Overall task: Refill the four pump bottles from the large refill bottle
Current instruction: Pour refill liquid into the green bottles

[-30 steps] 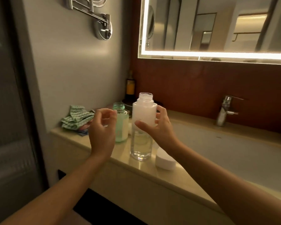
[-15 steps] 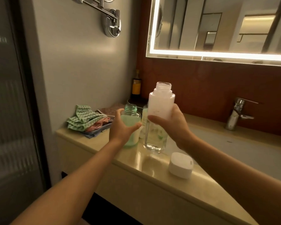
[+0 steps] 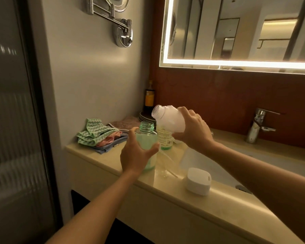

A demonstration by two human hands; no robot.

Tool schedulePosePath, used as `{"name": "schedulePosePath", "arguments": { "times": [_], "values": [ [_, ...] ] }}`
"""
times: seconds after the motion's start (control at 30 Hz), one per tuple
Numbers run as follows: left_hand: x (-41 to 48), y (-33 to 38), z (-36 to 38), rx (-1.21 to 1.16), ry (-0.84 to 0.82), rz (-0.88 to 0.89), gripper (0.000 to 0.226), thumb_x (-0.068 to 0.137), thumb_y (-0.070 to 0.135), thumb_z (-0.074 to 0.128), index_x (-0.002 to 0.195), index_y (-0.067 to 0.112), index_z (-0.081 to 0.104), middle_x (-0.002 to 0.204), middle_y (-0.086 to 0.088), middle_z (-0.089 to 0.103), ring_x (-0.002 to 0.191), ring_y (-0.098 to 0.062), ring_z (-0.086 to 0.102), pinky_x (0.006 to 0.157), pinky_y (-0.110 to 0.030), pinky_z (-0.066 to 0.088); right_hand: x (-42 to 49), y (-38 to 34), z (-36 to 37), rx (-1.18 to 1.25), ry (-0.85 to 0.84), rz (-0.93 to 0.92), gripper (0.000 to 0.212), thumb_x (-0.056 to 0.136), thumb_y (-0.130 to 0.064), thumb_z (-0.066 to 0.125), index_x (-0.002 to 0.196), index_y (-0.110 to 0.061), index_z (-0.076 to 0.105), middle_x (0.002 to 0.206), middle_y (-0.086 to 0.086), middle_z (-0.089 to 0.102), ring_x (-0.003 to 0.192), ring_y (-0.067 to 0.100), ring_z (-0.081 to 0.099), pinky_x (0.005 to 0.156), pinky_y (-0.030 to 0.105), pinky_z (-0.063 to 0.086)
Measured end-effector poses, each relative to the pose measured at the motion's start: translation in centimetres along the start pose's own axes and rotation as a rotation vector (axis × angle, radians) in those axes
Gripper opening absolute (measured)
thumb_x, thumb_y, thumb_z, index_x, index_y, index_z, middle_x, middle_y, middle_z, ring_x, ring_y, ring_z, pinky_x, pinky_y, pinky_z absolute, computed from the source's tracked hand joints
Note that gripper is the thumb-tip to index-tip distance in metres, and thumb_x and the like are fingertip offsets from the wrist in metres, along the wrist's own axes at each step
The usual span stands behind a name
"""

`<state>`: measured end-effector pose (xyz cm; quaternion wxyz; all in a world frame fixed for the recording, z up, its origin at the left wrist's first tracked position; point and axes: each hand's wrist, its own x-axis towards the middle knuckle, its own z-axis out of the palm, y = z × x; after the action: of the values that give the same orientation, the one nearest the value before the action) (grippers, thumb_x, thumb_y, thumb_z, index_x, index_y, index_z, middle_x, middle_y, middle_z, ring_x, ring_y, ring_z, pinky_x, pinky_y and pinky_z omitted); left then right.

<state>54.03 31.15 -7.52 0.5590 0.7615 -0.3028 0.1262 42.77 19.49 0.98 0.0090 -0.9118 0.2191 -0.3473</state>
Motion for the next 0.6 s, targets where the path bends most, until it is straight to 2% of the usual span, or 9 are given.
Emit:
{"name": "schedulePosePath", "arguments": {
  "times": [0.23,0.6],
  "values": [
    [-0.56,0.27,0.19,0.079,0.041,0.006,0.085,0.067,0.058,0.07,0.133,0.022,0.031,0.124,-0.002,0.055,0.104,-0.019,0.057,0.071,-0.023,0.041,0.05,0.38,0.55,-0.115,-0.003,-0.027,0.071,0.074,-0.028,0.073,0.134,-0.02,0.037,0.12,0.009,0.052,0.106,0.024,0.049,0.089,0.036,0.041],
    [-0.91,0.44,0.34,0.118,0.077,0.003,0.086,0.068,0.06,0.068,0.134,0.021,0.03,0.125,-0.001,0.053,0.104,-0.018,0.056,0.071,-0.023,0.042,0.47,-0.11,0.61,-0.2,0.02,-0.072,0.066,0.078,-0.028,0.071,0.134,-0.022,0.036,0.121,0.007,0.05,0.109,0.025,0.046,0.095,0.037,0.036]
  ]
}}
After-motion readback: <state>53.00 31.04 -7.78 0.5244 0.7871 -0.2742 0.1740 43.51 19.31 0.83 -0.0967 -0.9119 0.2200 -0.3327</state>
